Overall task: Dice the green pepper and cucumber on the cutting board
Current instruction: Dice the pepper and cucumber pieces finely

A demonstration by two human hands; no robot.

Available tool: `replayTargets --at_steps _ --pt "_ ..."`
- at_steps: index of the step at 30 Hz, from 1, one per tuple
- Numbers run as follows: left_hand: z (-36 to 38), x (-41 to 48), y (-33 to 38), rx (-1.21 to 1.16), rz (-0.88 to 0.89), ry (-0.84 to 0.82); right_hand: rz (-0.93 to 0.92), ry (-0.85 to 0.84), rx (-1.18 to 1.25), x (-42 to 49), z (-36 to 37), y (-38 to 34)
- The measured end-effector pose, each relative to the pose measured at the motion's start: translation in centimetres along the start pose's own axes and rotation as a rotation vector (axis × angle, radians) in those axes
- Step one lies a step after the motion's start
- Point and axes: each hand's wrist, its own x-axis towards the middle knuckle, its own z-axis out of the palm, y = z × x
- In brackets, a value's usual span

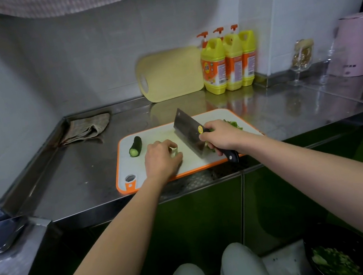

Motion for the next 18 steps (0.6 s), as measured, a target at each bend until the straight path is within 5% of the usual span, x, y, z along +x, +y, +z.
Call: replayTargets --at_steps 13,18 --pt "-0.1 -0.1 0.5 -0.087 0.032 -0.004 0.066 0.011 -0.144 -0.5 -0.4 -0.2" --pt "-0.6 -0.5 -0.1 -0.018 0.017 0.097 0.08 -0.015 -0.409 -0.2 0.6 -0.8"
